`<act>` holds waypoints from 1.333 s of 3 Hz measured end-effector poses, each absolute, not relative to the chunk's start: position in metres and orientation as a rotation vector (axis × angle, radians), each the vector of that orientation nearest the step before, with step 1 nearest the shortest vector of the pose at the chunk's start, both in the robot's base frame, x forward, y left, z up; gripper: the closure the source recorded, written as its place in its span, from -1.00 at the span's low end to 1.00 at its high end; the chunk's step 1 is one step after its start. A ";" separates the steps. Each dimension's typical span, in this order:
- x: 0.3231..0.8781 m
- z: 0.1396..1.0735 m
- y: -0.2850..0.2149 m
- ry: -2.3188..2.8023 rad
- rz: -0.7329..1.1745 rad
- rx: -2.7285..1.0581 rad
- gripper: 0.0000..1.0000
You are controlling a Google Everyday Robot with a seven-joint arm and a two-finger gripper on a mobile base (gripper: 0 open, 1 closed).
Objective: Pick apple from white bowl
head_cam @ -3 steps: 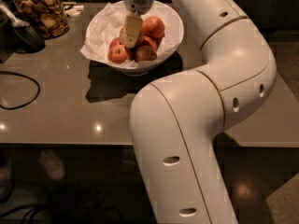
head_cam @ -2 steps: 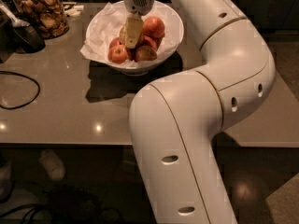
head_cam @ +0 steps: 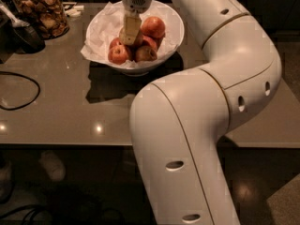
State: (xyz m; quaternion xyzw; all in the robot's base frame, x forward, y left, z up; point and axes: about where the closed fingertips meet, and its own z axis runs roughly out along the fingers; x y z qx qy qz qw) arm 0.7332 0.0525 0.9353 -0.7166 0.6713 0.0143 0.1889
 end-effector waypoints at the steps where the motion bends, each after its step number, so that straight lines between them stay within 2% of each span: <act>1: 0.736 0.935 0.055 1.882 0.038 -2.009 1.00; 4: 0.738 0.963 0.037 1.968 -0.001 -1.876 1.00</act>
Offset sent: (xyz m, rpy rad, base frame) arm 0.0029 0.0024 -0.0007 0.0045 -0.0067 -0.0003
